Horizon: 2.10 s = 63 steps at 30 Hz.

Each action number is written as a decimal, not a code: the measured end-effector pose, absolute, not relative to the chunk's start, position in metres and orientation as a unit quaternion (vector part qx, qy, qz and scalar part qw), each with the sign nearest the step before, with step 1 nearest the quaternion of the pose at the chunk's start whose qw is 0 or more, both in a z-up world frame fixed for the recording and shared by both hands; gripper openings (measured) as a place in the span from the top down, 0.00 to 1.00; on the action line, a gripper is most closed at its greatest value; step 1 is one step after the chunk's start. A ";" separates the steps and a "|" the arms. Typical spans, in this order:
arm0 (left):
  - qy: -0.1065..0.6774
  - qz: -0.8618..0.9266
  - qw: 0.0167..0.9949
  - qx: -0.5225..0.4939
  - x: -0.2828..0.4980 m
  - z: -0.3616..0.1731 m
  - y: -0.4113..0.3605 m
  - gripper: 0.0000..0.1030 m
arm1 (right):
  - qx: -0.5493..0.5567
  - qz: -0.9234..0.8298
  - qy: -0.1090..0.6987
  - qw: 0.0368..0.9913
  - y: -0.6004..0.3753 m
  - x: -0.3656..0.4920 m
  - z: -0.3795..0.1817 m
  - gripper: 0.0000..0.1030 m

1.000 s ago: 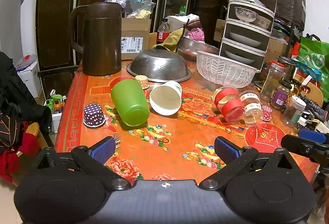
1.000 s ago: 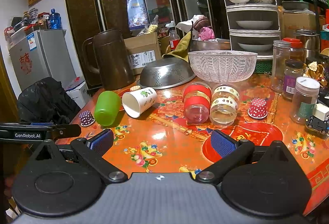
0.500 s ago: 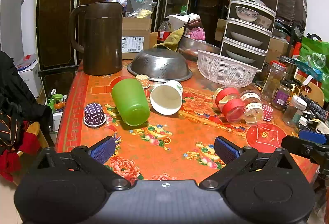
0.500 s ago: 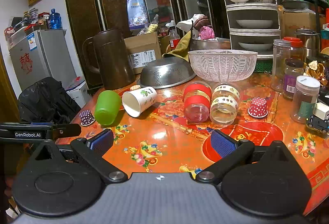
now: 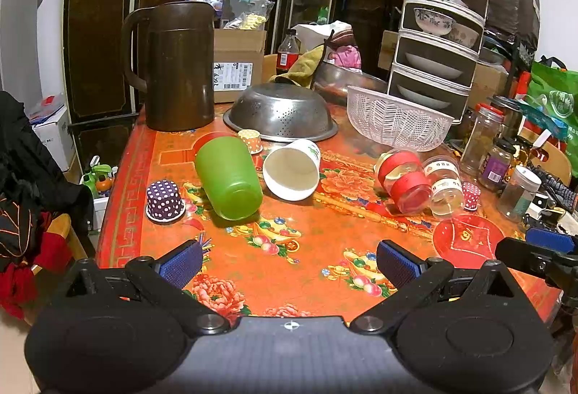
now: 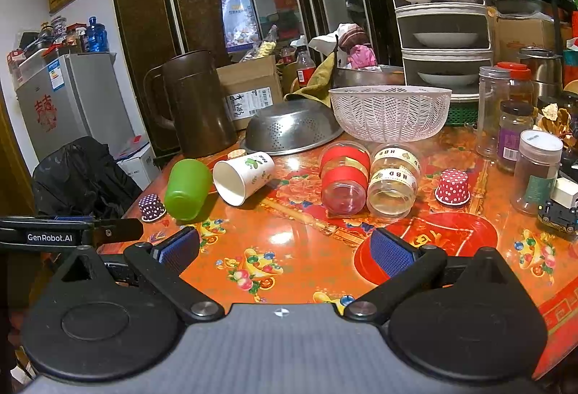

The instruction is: Flip cup upright

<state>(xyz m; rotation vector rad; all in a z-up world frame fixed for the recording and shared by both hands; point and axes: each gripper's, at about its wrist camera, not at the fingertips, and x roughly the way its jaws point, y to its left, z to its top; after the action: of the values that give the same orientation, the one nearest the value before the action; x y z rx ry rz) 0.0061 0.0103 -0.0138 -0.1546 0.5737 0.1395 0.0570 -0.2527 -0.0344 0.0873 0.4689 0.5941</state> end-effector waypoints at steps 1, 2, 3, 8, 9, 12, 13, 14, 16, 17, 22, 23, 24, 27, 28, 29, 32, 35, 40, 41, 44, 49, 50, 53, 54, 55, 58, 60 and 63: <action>0.282 0.069 0.954 -0.076 0.006 -0.014 0.010 0.00 | 0.043 0.290 0.229 0.928 -0.253 0.057 -0.034 0.01; 0.282 0.069 0.954 -0.076 0.006 -0.014 0.010 0.00 | 0.044 0.291 0.229 0.928 -0.253 0.057 -0.035 0.01; 0.283 0.068 0.954 -0.076 0.006 -0.014 0.010 0.00 | 0.044 0.291 0.229 0.928 -0.253 0.057 -0.035 0.01; 0.282 0.070 0.954 -0.072 0.010 -0.010 0.012 0.00 | 0.045 0.290 0.232 0.928 -0.254 0.057 -0.035 0.01; 0.279 0.068 0.955 -0.073 0.013 -0.006 0.015 0.00 | 0.045 0.290 0.232 0.927 -0.254 0.057 -0.035 0.01; 0.295 0.063 0.950 -0.080 0.042 0.010 0.034 0.00 | 0.045 0.292 0.231 0.927 -0.257 0.058 -0.034 0.01; 0.306 0.068 0.945 -0.088 0.055 0.013 0.042 0.00 | 0.047 0.293 0.229 0.927 -0.259 0.058 -0.034 0.01; 0.321 0.074 0.939 -0.097 0.071 0.016 0.052 0.00 | 0.050 0.294 0.228 0.927 -0.261 0.058 -0.034 0.01; 0.363 0.084 0.922 -0.104 0.103 0.016 0.066 0.00 | 0.059 0.299 0.226 0.925 -0.265 0.059 -0.035 0.01; 0.380 0.090 0.914 -0.108 0.118 0.014 0.072 0.00 | 0.064 0.301 0.226 0.924 -0.268 0.059 -0.036 0.01; 0.445 0.126 0.878 -0.122 0.169 -0.006 0.089 0.07 | 0.082 0.310 0.226 0.920 -0.281 0.060 -0.041 0.01; 0.454 0.130 0.873 -0.121 0.175 -0.010 0.089 0.08 | 0.086 0.310 0.227 0.919 -0.284 0.061 -0.042 0.01; 0.461 0.133 0.870 -0.117 0.180 -0.014 0.088 0.08 | 0.089 0.312 0.228 0.918 -0.287 0.062 -0.043 0.01; 0.472 0.144 0.861 -0.123 0.190 -0.025 0.088 0.08 | 0.099 0.312 0.227 0.917 -0.296 0.063 -0.044 0.01; 0.476 0.147 0.858 -0.126 0.191 -0.027 0.088 0.08 | 0.102 0.312 0.226 0.917 -0.299 0.063 -0.045 0.01; 0.479 0.150 0.855 -0.130 0.194 -0.029 0.090 0.08 | 0.105 0.311 0.226 0.917 -0.303 0.064 -0.046 0.01; 0.483 0.157 0.851 -0.131 0.202 -0.034 0.090 0.11 | 0.113 0.309 0.226 0.917 -0.310 0.066 -0.048 0.01; 0.489 0.162 0.847 -0.130 0.211 -0.040 0.088 0.14 | 0.118 0.309 0.230 0.915 -0.314 0.069 -0.051 0.01; 0.492 0.174 0.843 -0.128 0.215 -0.048 0.087 0.32 | 0.119 0.311 0.232 0.914 -0.319 0.069 -0.053 0.01; 0.491 0.174 0.844 -0.130 0.215 -0.048 0.087 0.32 | 0.120 0.311 0.232 0.914 -0.320 0.069 -0.054 0.01; 0.489 0.175 0.844 -0.130 0.210 -0.047 0.085 0.32 | 0.125 0.309 0.233 0.914 -0.323 0.070 -0.056 0.01; 0.470 0.158 0.859 -0.129 0.180 -0.030 0.073 0.33 | 0.126 0.312 0.237 0.911 -0.322 0.073 -0.058 0.01; 0.459 0.149 0.867 -0.126 0.169 -0.022 0.069 0.33 | 0.126 0.315 0.236 0.910 -0.322 0.072 -0.058 0.01; 0.431 0.126 0.886 -0.114 0.133 0.000 0.053 0.33 | 0.126 0.322 0.237 0.908 -0.321 0.071 -0.058 0.01; 0.423 0.113 0.892 -0.109 0.120 0.007 0.046 0.33 | 0.126 0.323 0.238 0.907 -0.321 0.070 -0.059 0.01; 0.414 0.100 0.898 -0.105 0.106 0.013 0.039 0.33 | 0.127 0.324 0.239 0.907 -0.321 0.070 -0.059 0.01; 0.389 0.063 0.914 -0.100 0.066 0.025 0.017 0.33 | 0.127 0.324 0.246 0.905 -0.323 0.068 -0.062 0.01; 0.381 0.035 0.918 -0.106 0.046 0.025 0.001 0.33 | 0.131 0.319 0.256 0.903 -0.325 0.066 -0.066 0.01; 0.382 -0.011 0.916 -0.122 0.026 0.014 -0.025 0.33 | 0.141 0.310 0.276 0.899 -0.329 0.066 -0.073 0.01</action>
<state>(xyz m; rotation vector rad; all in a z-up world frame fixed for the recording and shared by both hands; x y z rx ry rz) 0.0258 -0.0254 0.0143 -0.2518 0.7856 -0.0217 0.0659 -0.3293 -0.0725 0.2924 0.5711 0.6419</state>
